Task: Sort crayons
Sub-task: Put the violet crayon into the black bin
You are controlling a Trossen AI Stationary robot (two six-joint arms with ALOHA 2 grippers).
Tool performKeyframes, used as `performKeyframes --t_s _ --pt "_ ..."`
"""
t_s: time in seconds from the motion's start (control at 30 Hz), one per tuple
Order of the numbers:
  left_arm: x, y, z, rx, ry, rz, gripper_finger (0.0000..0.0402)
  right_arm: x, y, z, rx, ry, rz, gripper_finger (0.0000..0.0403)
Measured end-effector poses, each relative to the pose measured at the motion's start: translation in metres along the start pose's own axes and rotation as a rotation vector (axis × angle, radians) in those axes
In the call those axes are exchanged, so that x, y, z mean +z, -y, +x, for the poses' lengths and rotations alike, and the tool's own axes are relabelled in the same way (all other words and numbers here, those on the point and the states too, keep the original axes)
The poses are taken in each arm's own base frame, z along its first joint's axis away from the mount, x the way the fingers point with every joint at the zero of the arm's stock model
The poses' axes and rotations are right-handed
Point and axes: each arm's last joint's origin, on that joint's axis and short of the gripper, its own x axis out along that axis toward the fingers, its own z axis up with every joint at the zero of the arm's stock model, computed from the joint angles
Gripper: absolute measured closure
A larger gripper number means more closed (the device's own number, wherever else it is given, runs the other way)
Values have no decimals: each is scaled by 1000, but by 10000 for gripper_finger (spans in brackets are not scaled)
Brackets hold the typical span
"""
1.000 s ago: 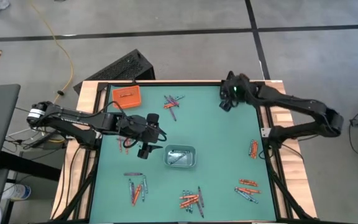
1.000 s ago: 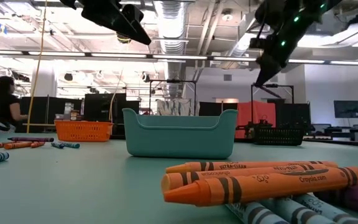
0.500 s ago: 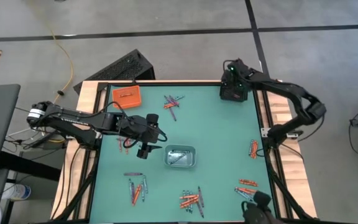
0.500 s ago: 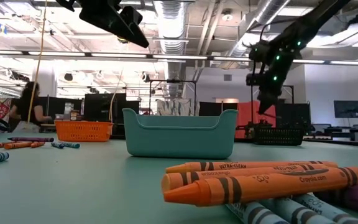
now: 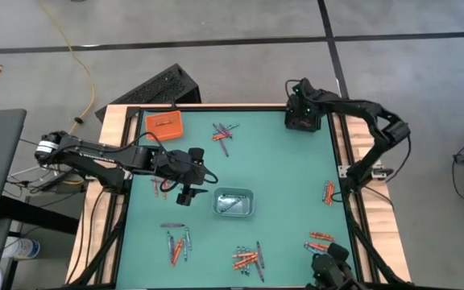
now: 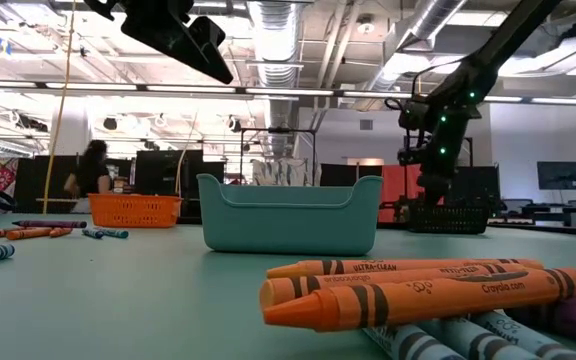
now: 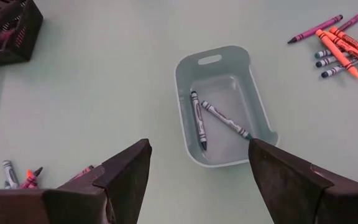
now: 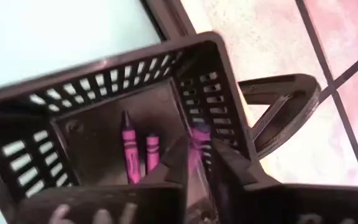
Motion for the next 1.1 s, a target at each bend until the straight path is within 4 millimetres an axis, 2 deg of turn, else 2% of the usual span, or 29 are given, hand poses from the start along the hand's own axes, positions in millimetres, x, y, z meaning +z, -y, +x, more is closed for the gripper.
performKeyframes --t_s 0.17,0.33,0.43,0.53,0.63,0.87,1.1 --pt "-1 0 0 10 -12 -3 141 2 5 -16 -38 43 70 269" --pt "-5 -2 0 71 -62 19 141 4 14 -45 -103 140 269 239" --pt "-5 -6 0 89 -59 45 141 8 14 -67 -7 267 399 237" --pt "-5 -14 0 113 -55 93 141 15 6 -90 176 414 465 240" --pt "-9 -28 0 148 -69 135 141 23 -13 -113 360 513 428 241" --pt "-22 -68 3 127 -64 127 141 36 -94 -164 615 612 146 242" --pt "-44 -92 38 52 -164 186 141 23 -175 -200 714 595 -122 242"
